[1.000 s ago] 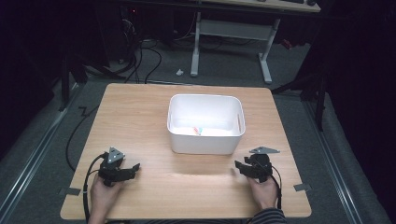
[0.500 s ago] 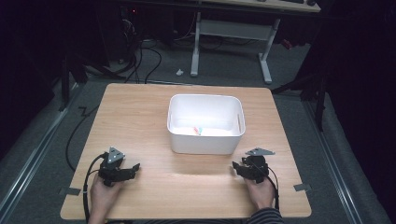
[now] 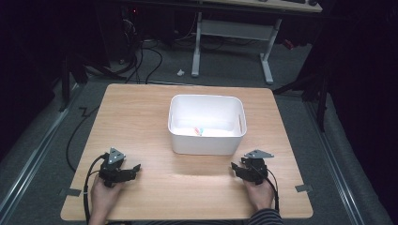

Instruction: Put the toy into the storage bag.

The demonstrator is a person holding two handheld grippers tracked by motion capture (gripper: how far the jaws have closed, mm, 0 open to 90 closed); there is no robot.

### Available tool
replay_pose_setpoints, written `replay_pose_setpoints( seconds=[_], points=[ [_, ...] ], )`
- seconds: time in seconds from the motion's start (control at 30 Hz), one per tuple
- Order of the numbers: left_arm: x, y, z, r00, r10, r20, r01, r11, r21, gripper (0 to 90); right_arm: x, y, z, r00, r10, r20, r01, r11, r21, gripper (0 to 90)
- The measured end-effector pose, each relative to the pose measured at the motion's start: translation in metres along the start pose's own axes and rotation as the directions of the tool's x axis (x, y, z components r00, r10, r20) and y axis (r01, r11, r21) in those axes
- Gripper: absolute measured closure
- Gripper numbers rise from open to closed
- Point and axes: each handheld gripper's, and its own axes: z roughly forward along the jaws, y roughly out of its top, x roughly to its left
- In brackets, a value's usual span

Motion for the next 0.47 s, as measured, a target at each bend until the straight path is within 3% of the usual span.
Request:
replay_pose_setpoints(
  seconds=[0.1, 0.13, 0.47],
  points=[
    [0.0001, 0.0, 0.0, 1.0, 0.0, 0.0, 0.0, 1.0, 0.0, 22.9, 0.0045, -0.0035, 0.0018, 0.9994, -0.032, 0.013, 0.032, 0.999, -0.026, 42.8],
    [0.0002, 0.0, 0.0, 1.0, -0.001, 0.001, 0.001, 1.0, -0.001, 22.9, 0.0071, -0.006, 0.0029, 0.9976, -0.062, 0.029, 0.064, 0.997, -0.042, 41.9],
    [0.0004, 0.0, -0.0001, 1.0, -0.002, 0.003, 0.002, 1.0, 0.0, 23.1, 0.0082, -0.0068, 0.002, 0.9978, -0.06, 0.027, 0.061, 0.997, -0.038, 40.6]
  ],
)
